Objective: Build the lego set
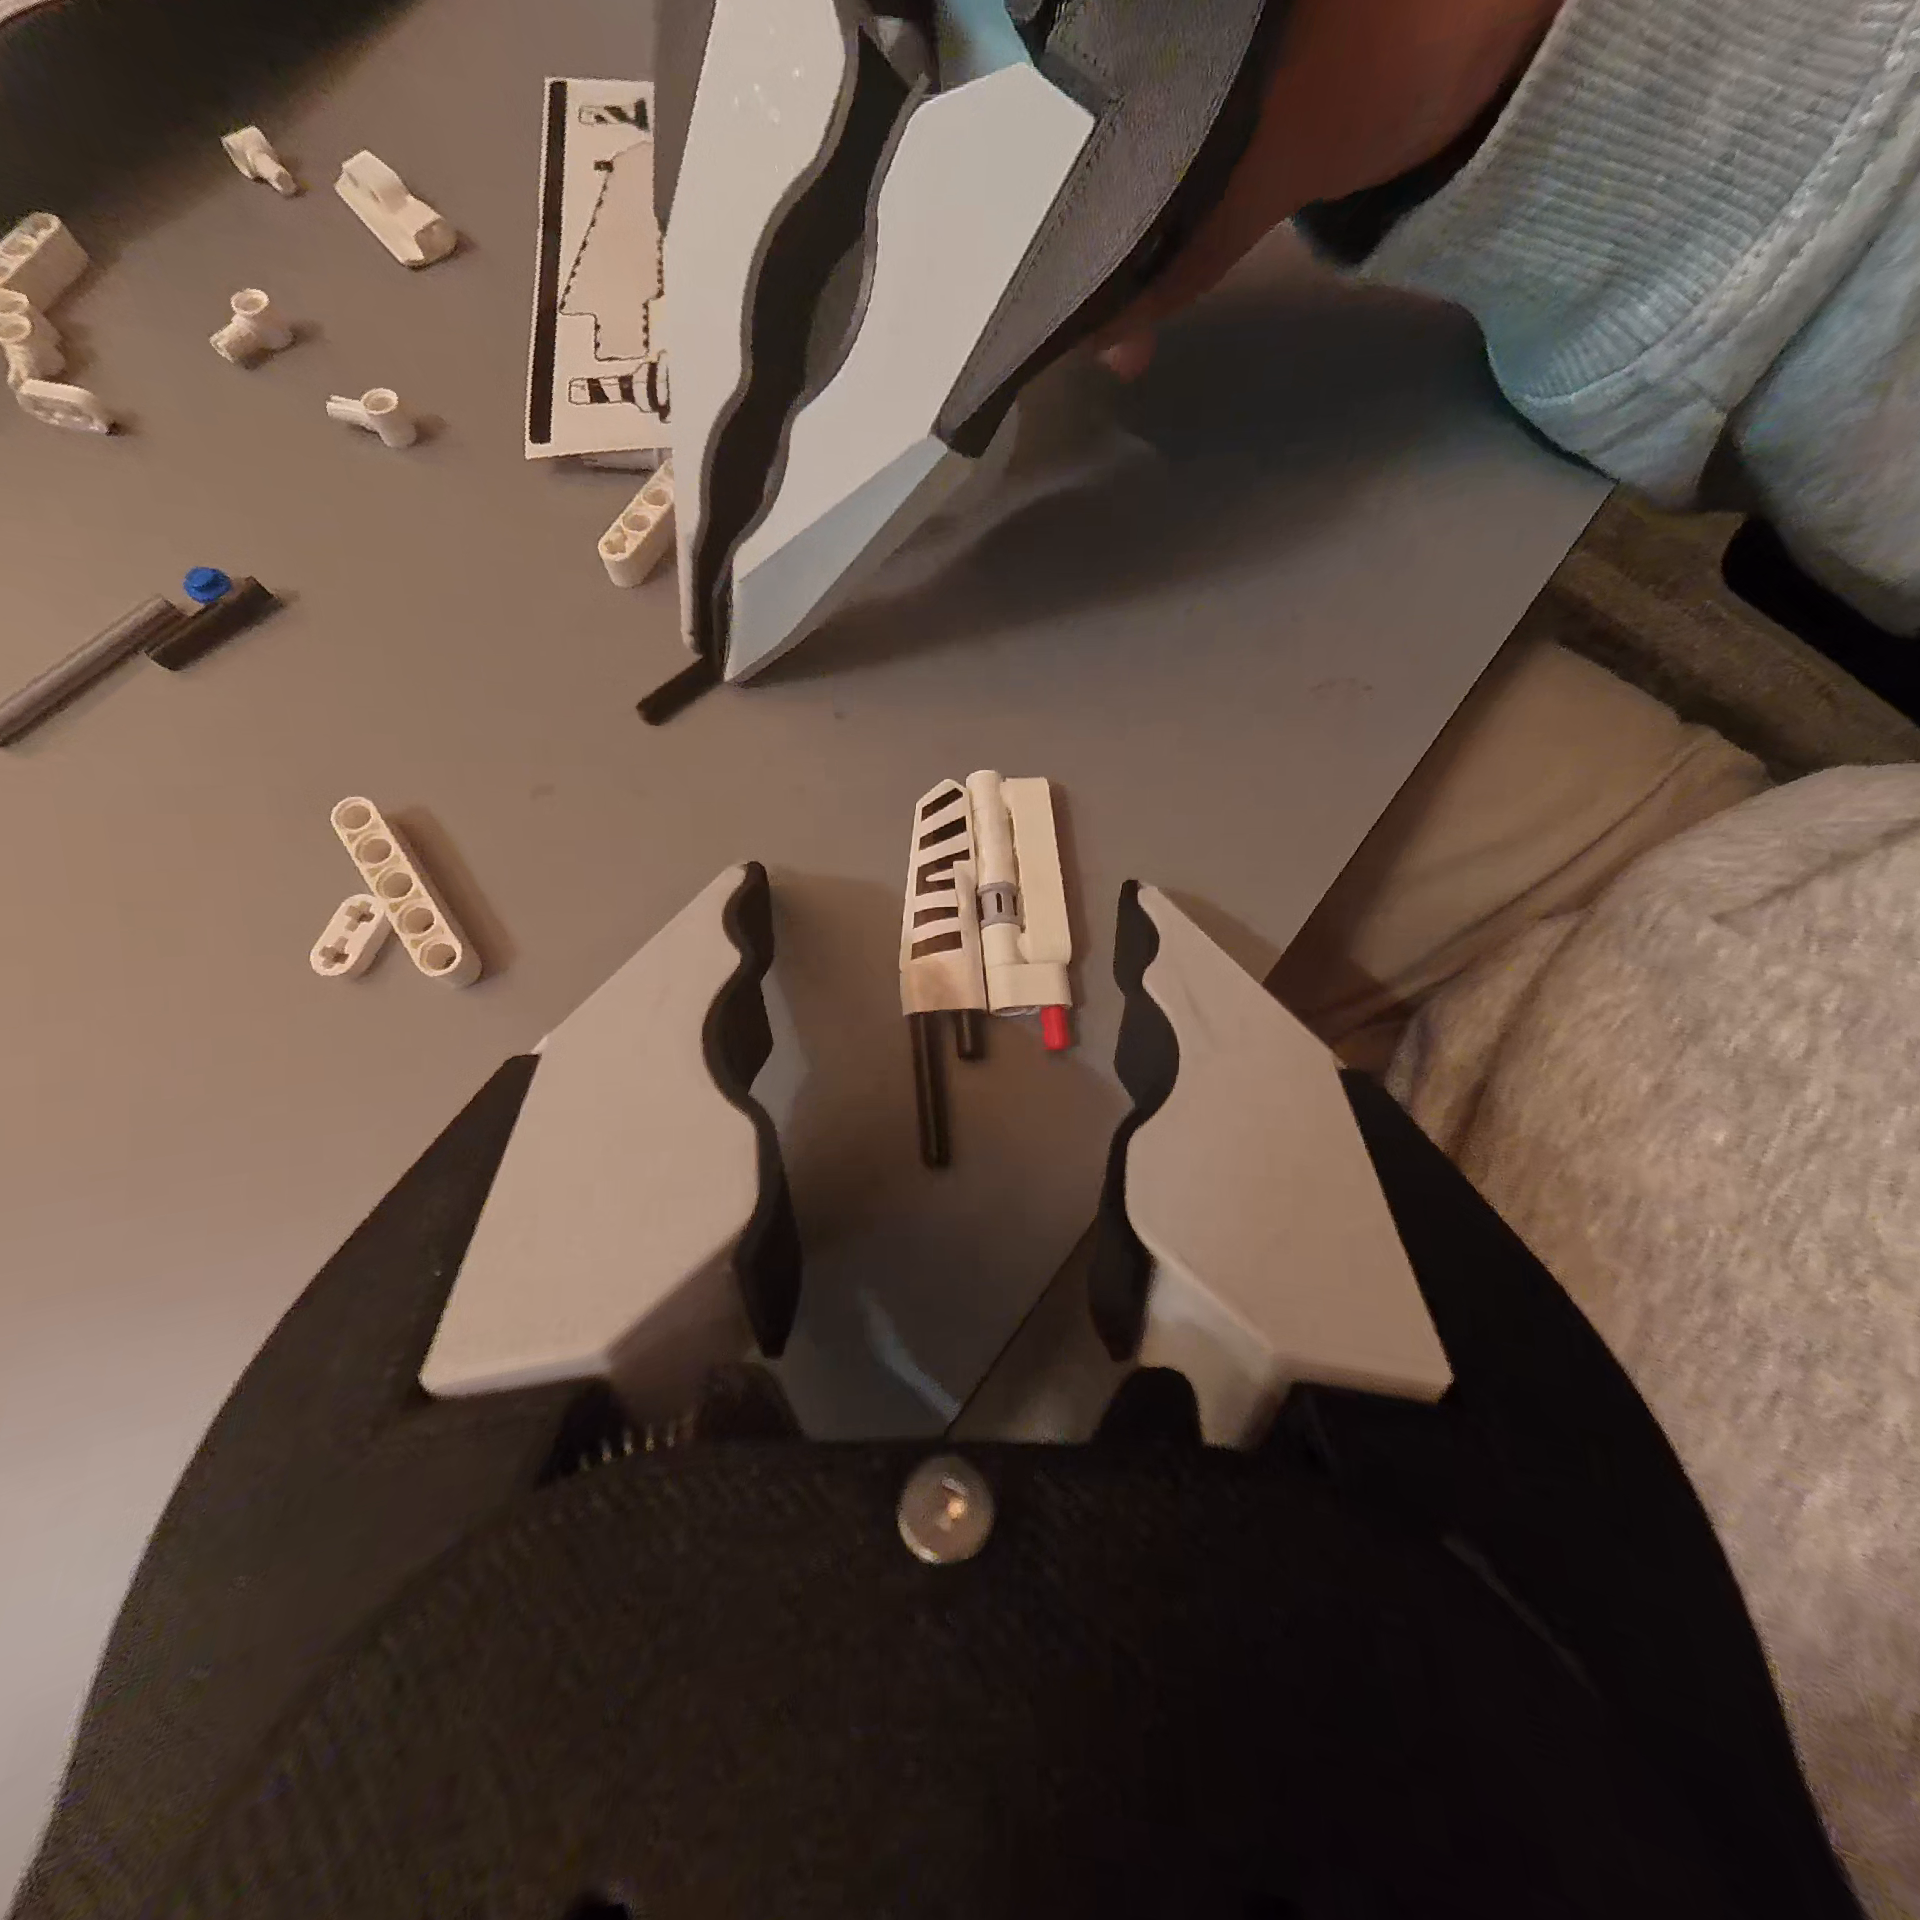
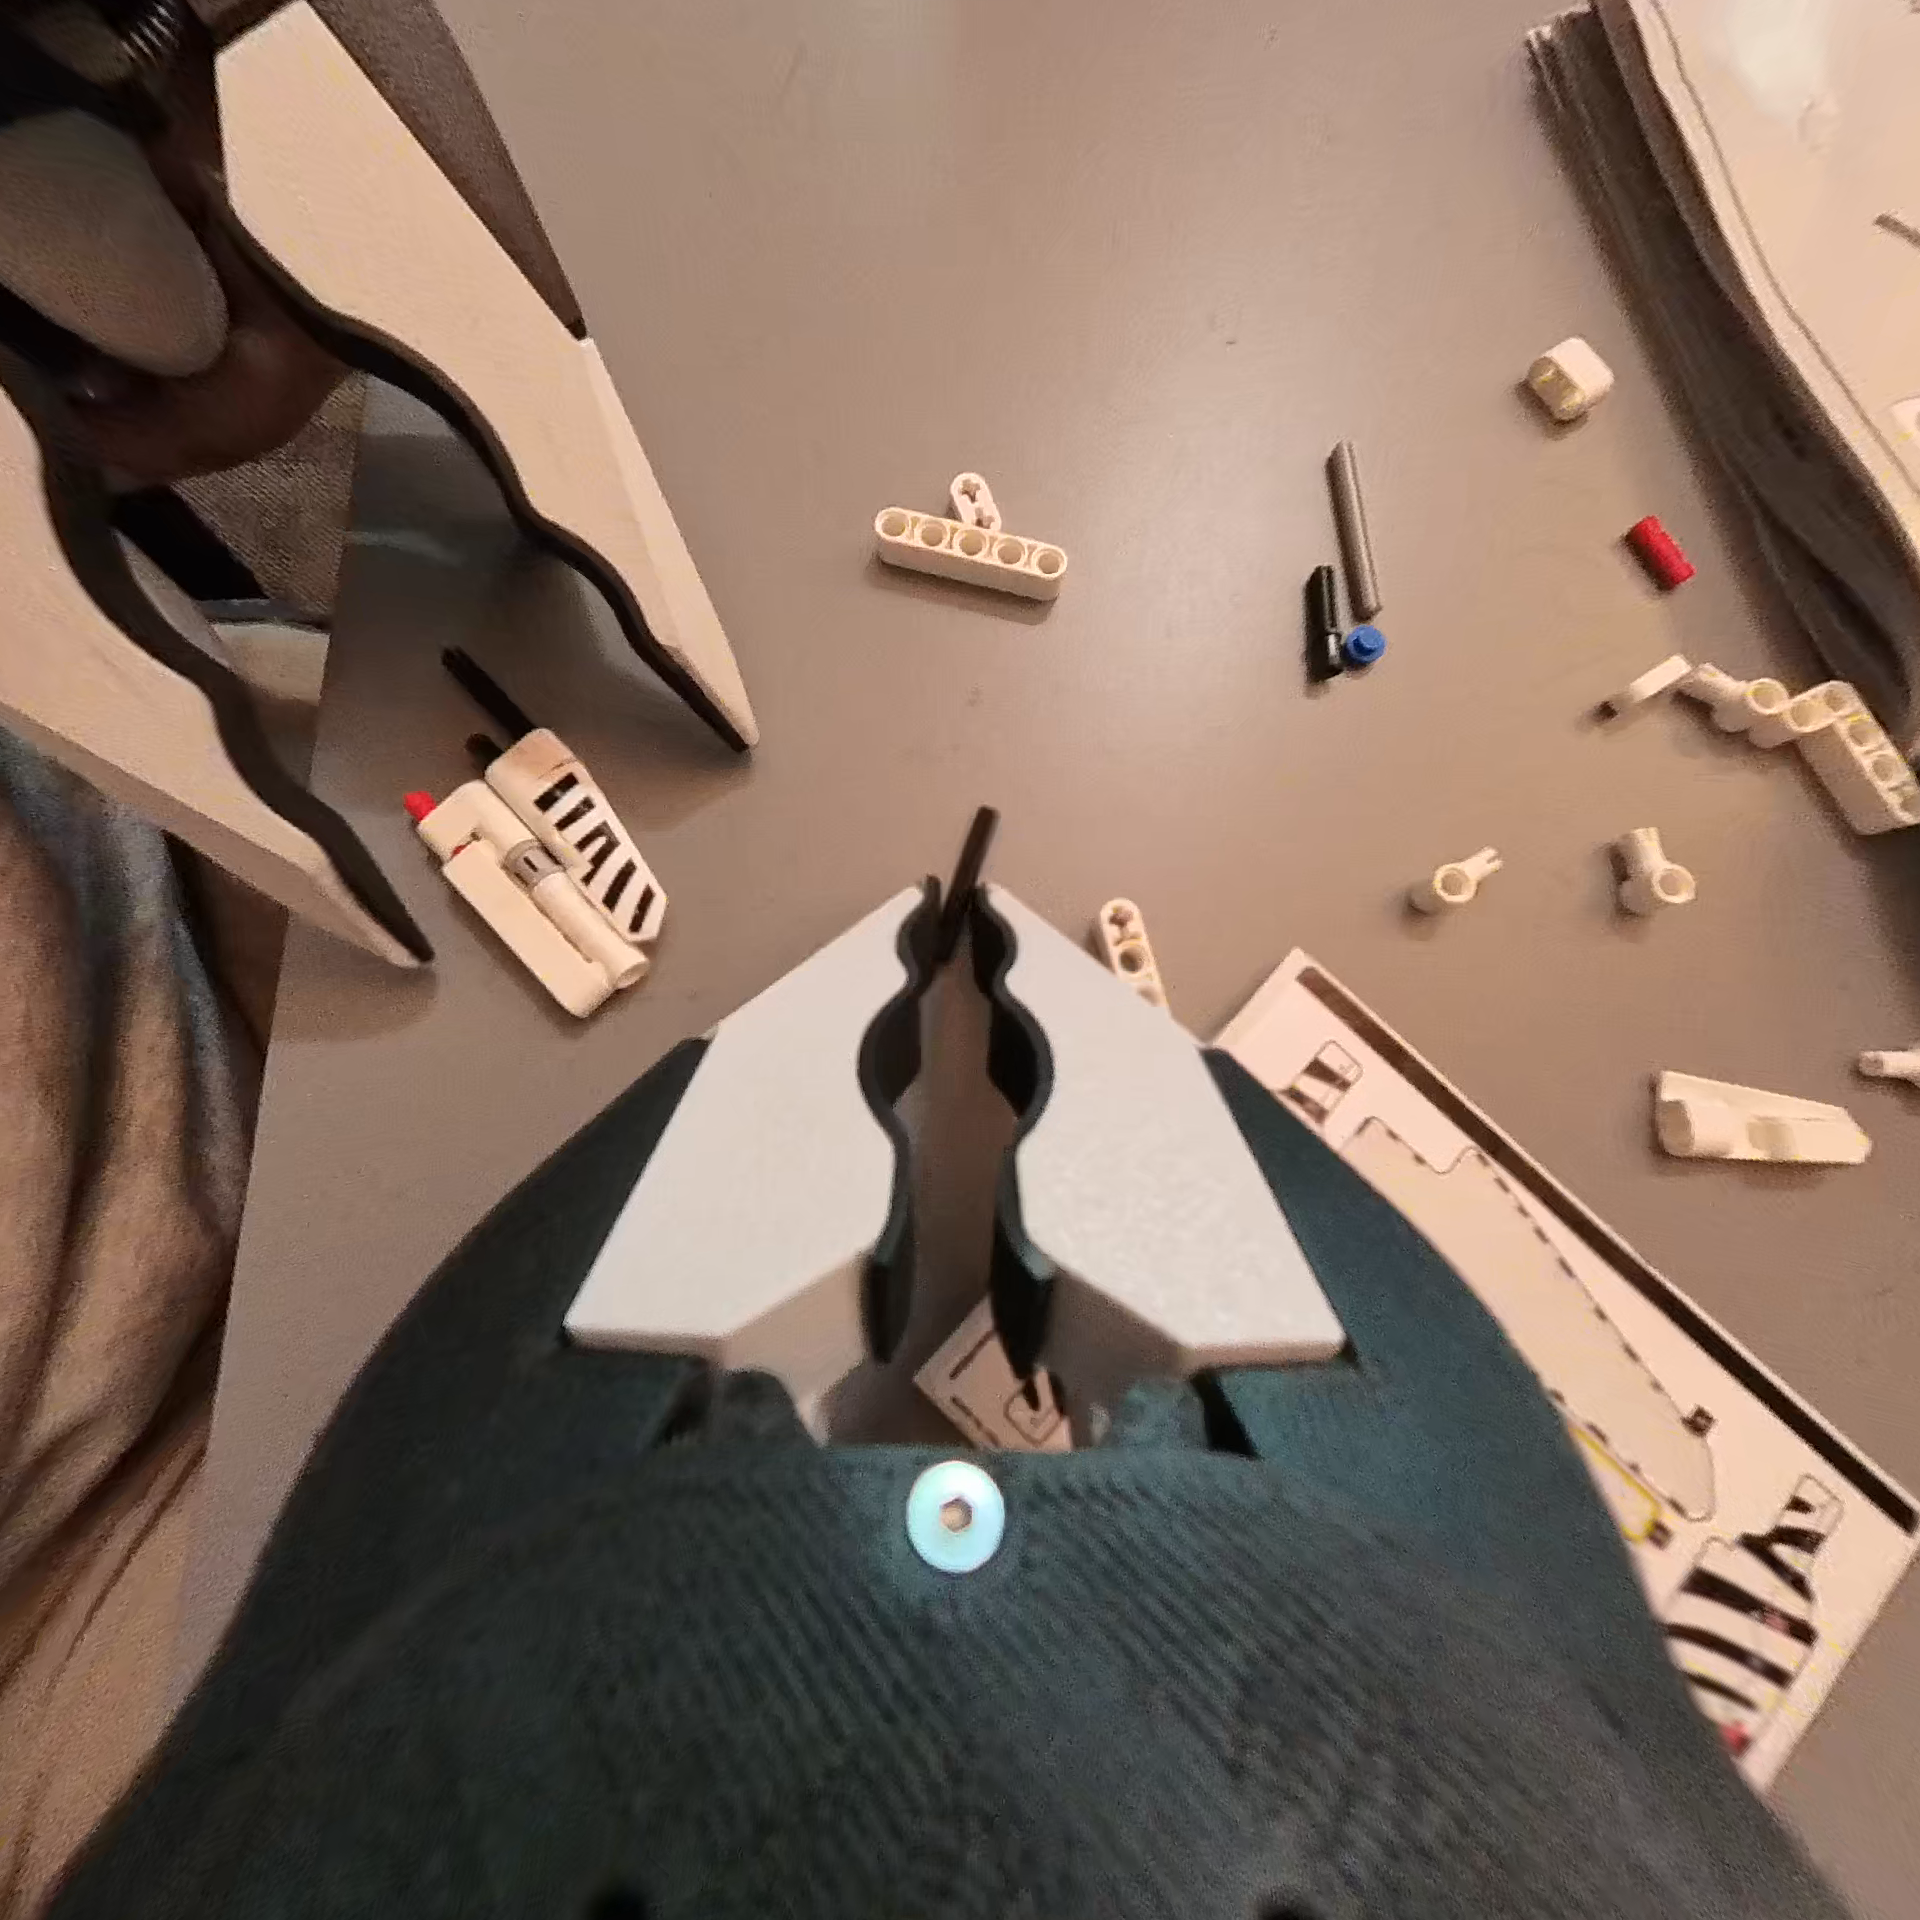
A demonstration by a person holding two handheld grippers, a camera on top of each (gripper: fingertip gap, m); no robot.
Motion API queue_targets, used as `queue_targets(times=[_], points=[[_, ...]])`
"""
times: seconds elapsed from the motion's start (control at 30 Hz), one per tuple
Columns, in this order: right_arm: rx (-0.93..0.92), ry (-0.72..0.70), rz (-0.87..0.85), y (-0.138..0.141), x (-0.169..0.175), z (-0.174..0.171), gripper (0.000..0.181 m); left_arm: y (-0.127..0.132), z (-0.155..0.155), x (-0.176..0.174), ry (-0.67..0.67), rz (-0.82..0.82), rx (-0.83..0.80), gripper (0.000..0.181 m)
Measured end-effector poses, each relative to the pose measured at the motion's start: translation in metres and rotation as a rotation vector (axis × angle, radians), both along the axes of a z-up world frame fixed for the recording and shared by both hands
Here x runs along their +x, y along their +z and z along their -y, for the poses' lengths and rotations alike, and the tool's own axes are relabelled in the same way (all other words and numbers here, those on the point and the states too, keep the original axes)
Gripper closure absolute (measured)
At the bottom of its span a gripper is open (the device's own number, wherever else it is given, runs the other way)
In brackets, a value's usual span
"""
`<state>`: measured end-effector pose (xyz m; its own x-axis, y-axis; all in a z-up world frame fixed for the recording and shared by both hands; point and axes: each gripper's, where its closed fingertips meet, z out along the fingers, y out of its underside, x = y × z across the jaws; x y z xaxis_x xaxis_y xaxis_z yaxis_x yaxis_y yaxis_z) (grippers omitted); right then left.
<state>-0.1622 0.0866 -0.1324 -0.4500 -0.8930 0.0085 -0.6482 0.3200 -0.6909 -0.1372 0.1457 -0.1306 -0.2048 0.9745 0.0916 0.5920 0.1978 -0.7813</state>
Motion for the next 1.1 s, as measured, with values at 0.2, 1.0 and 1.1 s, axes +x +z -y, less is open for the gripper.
queue_targets(times=[0.2, 1.0, 1.1], points=[[0.016, -0.027, -0.010, 0.001, -0.006, -0.014, 0.179, -0.004, -0.003, 0.002, -0.013, 0.037, -0.041, 0.118], [0.009, 0.312, 0.016, 0.003, -0.005, -0.076, 0.179, -0.002, -0.017, -0.004, -0.252, 0.037, 0.004, 0.151], [-0.002, 0.321, 0.001, 0.003, -0.006, -0.074, 0.179, -0.002, -0.018, -0.005, -0.273, 0.048, 0.005, 0.151]])
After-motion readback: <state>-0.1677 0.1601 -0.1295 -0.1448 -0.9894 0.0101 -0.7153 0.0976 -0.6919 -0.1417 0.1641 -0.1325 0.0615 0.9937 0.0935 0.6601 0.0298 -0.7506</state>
